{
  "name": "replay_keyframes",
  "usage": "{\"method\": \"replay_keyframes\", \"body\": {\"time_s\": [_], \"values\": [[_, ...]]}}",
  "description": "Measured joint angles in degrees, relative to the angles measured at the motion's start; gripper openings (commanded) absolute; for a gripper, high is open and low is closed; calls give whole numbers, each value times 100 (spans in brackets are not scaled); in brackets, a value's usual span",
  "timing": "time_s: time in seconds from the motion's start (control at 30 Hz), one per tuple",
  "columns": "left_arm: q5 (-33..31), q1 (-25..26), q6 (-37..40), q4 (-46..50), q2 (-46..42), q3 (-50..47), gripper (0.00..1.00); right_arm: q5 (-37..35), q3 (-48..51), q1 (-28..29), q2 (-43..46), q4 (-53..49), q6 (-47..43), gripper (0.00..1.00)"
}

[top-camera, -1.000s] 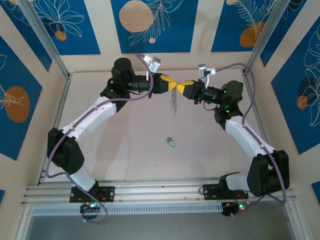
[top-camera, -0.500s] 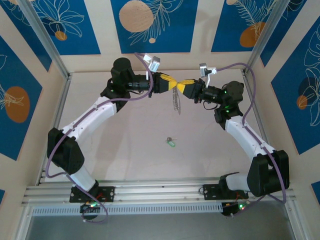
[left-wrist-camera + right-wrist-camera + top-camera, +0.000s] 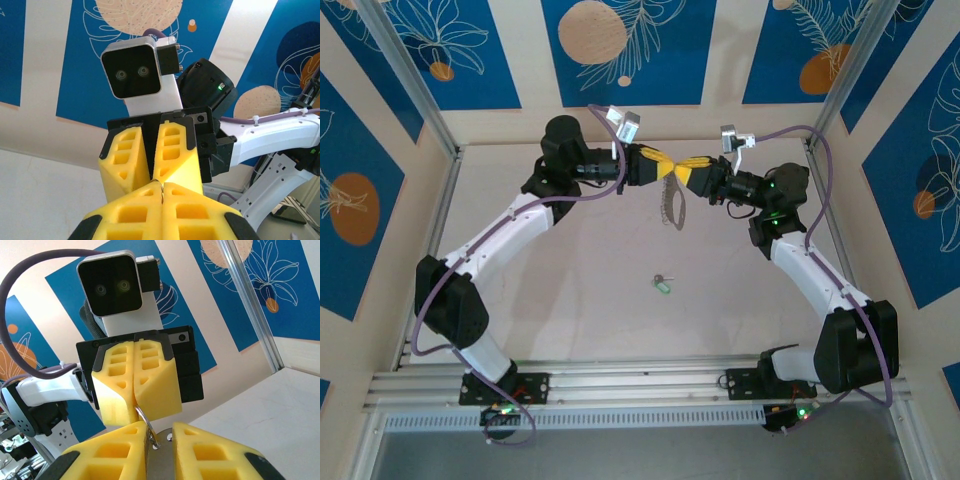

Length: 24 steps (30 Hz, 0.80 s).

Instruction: Put the keys on the keyring

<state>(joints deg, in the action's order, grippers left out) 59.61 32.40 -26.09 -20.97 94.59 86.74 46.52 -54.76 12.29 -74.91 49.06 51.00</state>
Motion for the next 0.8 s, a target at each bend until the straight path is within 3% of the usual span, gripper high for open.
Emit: {"method": "replay_keyframes", "body": {"time_s": [0.8], "values": [[210, 4, -511, -481, 162, -7, 0, 24, -4, -170, 0, 229, 107, 27]]}}
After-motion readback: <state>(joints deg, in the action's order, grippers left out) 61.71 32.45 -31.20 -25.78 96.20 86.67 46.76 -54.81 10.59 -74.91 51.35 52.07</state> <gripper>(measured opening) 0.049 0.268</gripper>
